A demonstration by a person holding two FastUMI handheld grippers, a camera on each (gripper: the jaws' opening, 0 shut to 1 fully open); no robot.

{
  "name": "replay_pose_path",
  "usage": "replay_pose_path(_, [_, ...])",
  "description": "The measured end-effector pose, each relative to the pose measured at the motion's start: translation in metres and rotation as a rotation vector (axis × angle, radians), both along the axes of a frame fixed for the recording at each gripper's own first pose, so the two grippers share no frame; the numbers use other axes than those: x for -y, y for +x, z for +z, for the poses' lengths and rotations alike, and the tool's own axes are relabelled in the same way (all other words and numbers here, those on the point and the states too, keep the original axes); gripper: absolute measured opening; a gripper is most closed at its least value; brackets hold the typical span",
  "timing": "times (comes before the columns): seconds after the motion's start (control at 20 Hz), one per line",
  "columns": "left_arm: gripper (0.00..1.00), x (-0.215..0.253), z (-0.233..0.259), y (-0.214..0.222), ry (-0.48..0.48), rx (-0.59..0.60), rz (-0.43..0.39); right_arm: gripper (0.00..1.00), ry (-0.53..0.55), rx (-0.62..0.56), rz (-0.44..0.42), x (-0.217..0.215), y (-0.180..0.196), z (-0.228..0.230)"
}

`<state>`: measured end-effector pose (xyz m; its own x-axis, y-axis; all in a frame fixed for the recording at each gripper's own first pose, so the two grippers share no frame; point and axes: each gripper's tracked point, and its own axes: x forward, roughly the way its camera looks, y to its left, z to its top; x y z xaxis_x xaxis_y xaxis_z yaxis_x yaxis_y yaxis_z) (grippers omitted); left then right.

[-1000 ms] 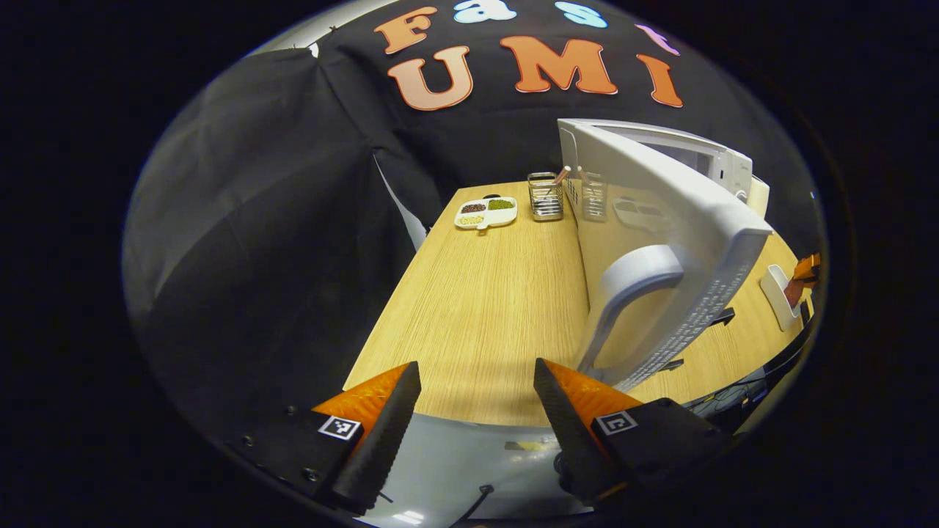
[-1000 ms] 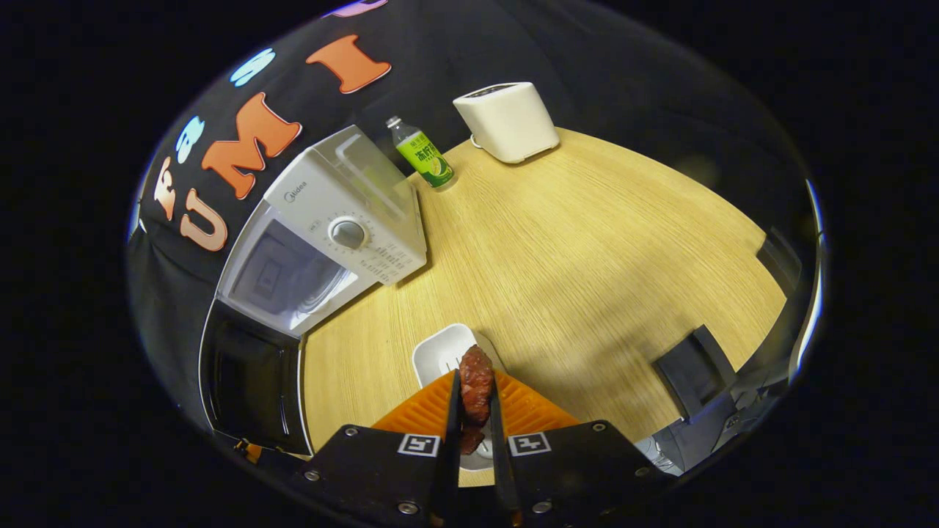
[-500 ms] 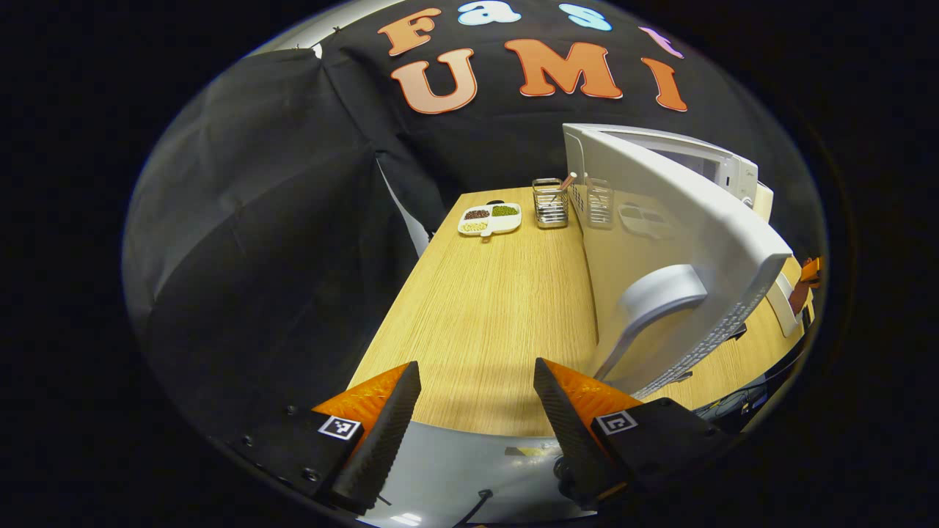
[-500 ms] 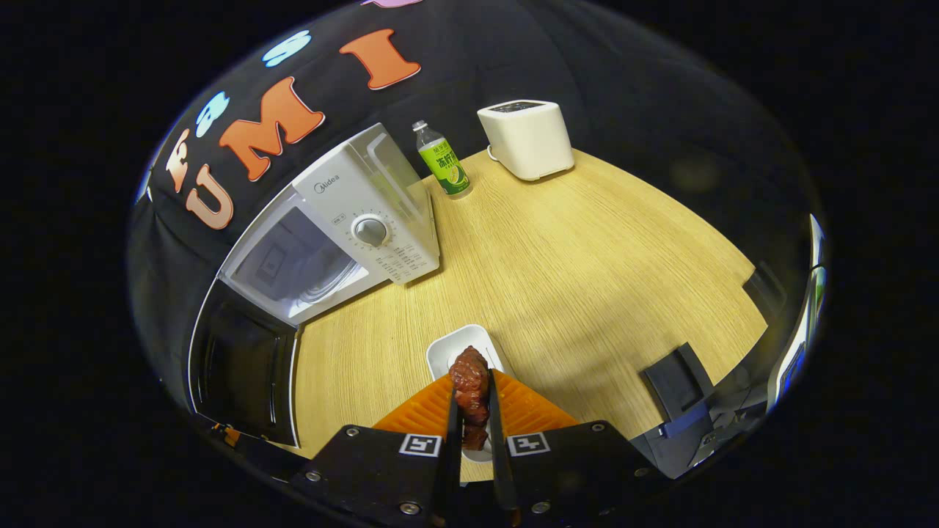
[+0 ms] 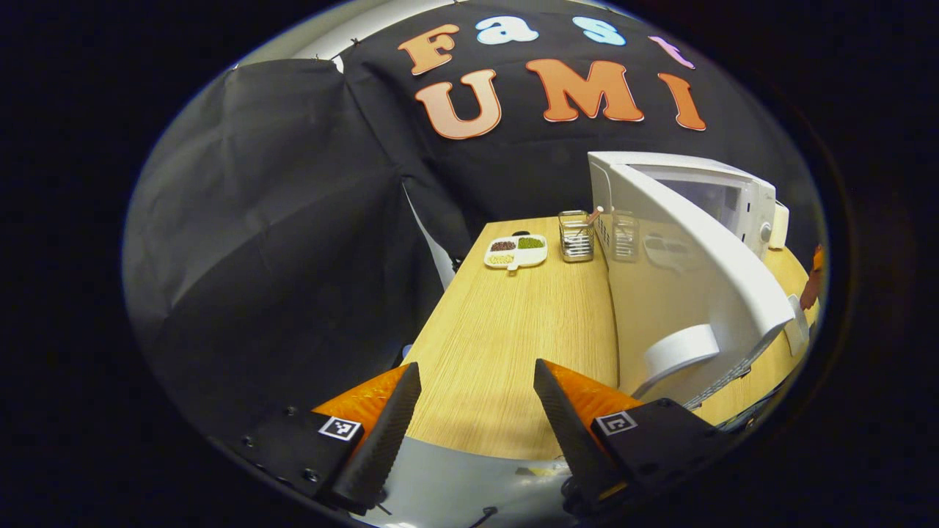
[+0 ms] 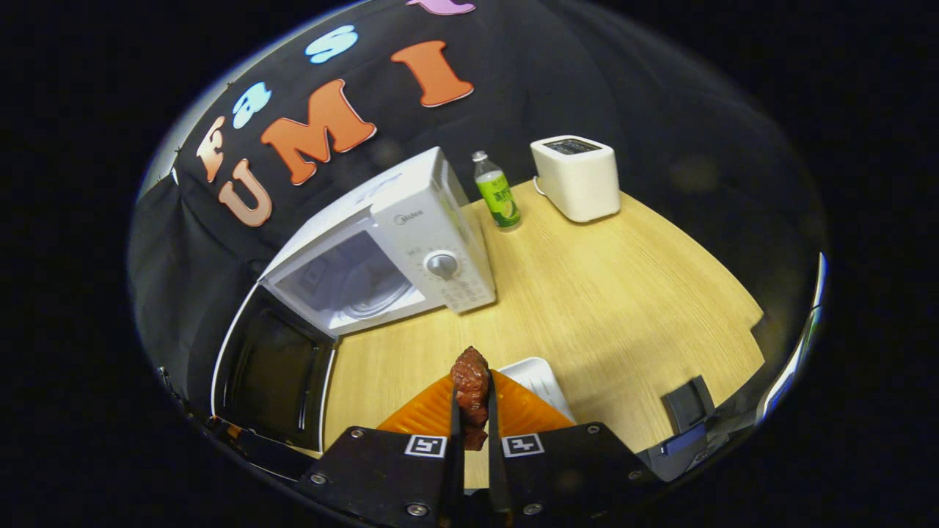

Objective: Open the microwave oven with the left hand, put the food in, and close the microwave oven.

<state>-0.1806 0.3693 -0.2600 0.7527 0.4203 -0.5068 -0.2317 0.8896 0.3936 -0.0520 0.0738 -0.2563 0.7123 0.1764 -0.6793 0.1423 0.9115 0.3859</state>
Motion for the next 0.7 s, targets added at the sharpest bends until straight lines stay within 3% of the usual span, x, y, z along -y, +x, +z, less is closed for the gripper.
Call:
replay_pose_path(0.05, [0.92,0.000,0.000,0.003,-0.003,0.008,-0.006,0.13,0.021,0.015,0.008,-0.013,0.007,0.005])
replay_pose_path(0.1, [0.92,0.000,-0.001,0.005,-0.003,0.008,-0.013,0.13,0.040,0.028,0.012,-0.027,0.015,0.008])
replay_pose_path(0.35, [0.92,-0.005,-0.007,-0.001,-0.014,0.013,-0.040,0.13,0.123,0.105,-0.016,-0.083,0.056,0.020])
replay_pose_path(0.4, [1.00,-0.008,-0.010,-0.001,-0.016,0.009,-0.038,0.13,0.142,0.118,-0.024,-0.096,0.064,0.021])
replay_pose_path(0.45, [0.92,-0.009,-0.012,0.000,-0.011,0.012,-0.038,0.13,0.158,0.134,-0.032,-0.108,0.072,0.022])
replay_pose_path(0.5, [1.00,-0.010,-0.010,0.003,-0.009,0.020,-0.046,0.13,0.169,0.151,-0.037,-0.120,0.080,0.022])
replay_pose_path(0.55, [0.92,-0.008,-0.013,0.006,-0.013,0.019,-0.056,0.13,0.176,0.169,-0.047,-0.130,0.089,0.023])
replay_pose_path(0.65, [0.92,-0.012,-0.018,0.012,-0.010,0.010,-0.073,0.13,0.187,0.201,-0.068,-0.148,0.106,0.023])
replay_pose_path(0.7, [1.00,-0.014,-0.020,0.015,-0.017,0.008,-0.076,0.13,0.191,0.221,-0.081,-0.156,0.117,0.023])
